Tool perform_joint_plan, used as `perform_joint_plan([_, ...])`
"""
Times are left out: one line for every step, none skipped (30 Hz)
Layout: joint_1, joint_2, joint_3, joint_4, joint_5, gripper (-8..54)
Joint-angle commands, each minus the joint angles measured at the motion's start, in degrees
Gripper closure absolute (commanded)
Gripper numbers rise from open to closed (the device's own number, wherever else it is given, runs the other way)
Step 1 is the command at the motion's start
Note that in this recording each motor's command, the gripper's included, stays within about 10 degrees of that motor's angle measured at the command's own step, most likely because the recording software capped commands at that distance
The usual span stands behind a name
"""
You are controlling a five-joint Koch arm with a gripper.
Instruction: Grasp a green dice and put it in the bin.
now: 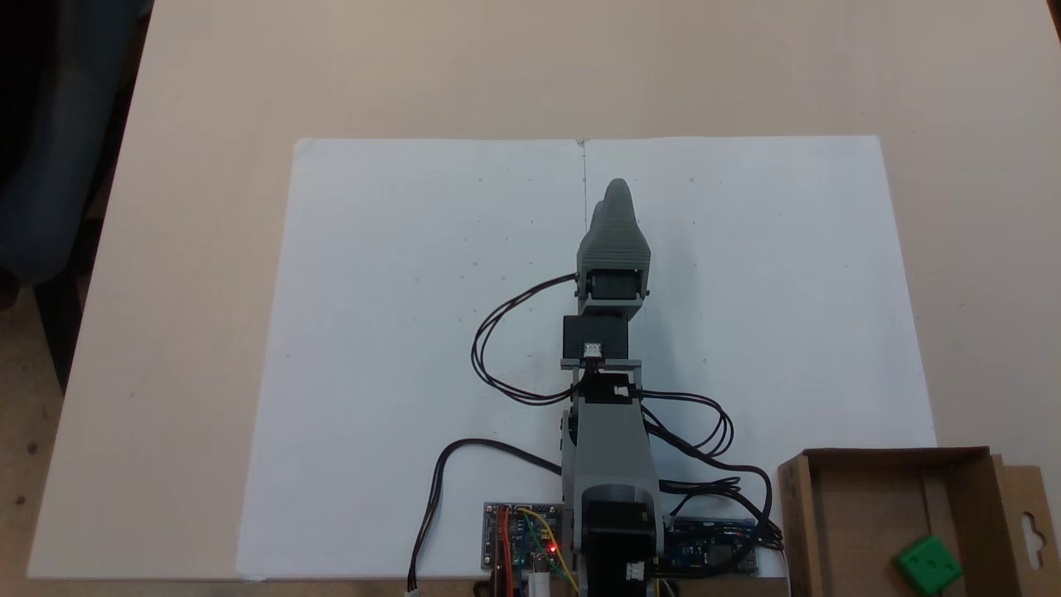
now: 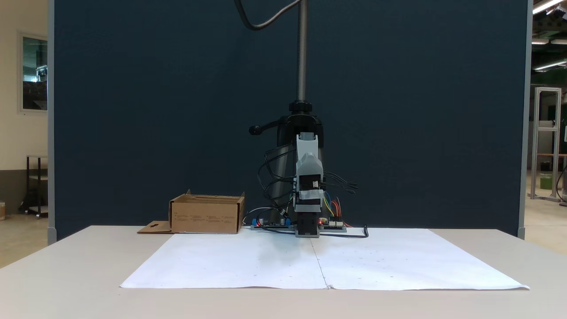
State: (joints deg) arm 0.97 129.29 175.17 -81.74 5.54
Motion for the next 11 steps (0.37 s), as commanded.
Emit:
perform_joint_plan([0.9, 6.3, 4.2, -9.7, -1.1, 1.1])
perform_joint_plan([0.9, 6.3, 4.2, -10.5, -1.1, 1.1])
perform_joint_plan([0.9, 6.3, 4.2, -11.2, -1.1, 1.1])
perform_joint_plan([0.9, 6.3, 4.2, -11.8, -1.1, 1.1])
perform_joint_plan([0.9, 6.3, 4.2, -12.8, -1.1, 1.0])
perform_joint_plan([0.9, 6.3, 4.2, -13.4, -1.1, 1.0])
perform_joint_plan([0.9, 6.3, 4.2, -14.1, -1.1, 1.0])
perform_joint_plan([0.9, 6.3, 4.2, -14.9, -1.1, 1.0])
perform_joint_plan([0.9, 6.3, 4.2, -15.5, -1.1, 1.0])
perform_joint_plan([0.9, 6.3, 4.2, -16.2, -1.1, 1.0])
perform_joint_plan([0.9, 6.3, 4.2, -16.8, -1.1, 1.0])
